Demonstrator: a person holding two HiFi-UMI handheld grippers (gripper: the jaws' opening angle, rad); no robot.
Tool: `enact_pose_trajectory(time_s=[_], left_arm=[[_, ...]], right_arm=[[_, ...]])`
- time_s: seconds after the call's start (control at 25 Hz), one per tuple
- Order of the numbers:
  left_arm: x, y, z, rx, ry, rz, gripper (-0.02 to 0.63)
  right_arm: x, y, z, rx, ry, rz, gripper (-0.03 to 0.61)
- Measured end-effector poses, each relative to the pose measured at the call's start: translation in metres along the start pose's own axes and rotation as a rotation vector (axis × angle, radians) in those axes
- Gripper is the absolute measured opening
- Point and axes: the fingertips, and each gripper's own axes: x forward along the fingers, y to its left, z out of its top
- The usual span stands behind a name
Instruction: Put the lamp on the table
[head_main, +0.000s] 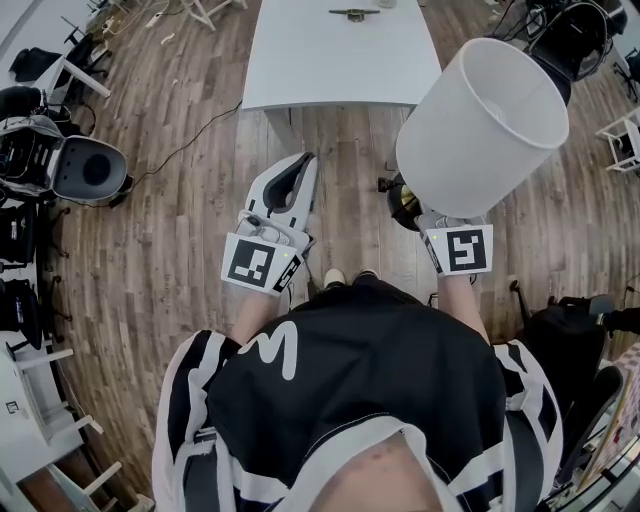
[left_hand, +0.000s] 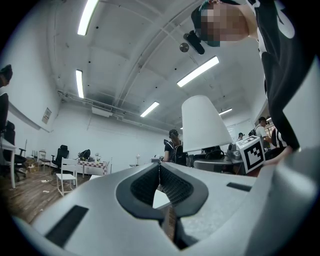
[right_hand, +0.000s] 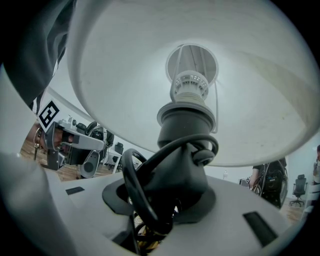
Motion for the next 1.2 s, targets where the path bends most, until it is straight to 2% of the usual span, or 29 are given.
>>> enact_pose_trajectory(time_s=[0.36,0.56,0.88,1.2], left_arm=[[-0.013,0.020,-0.009,0.008,0.016,-0.031,0.008],[0.001,0.030,-0.013,0.003,0.015,-0.034,0.008],[0.061,0.065,-0.035,0.010,0.033,-0.007,0.008],[0.158,0.108,-0.022,0.014,-0.011,0.027,0.008]], right_arm=[[0.013,0.020,0.001,-0.012,-0.004,-0.024,0.160],[0.026,0.014,0.000,0.017,-0.014,-0.035,0.160],[0.084,-0.026,-0.039,0.004,-0.005,-0.017,0.160],[0.162,-0.086,-0.043,0.026,-0.058,0.035,0.160]])
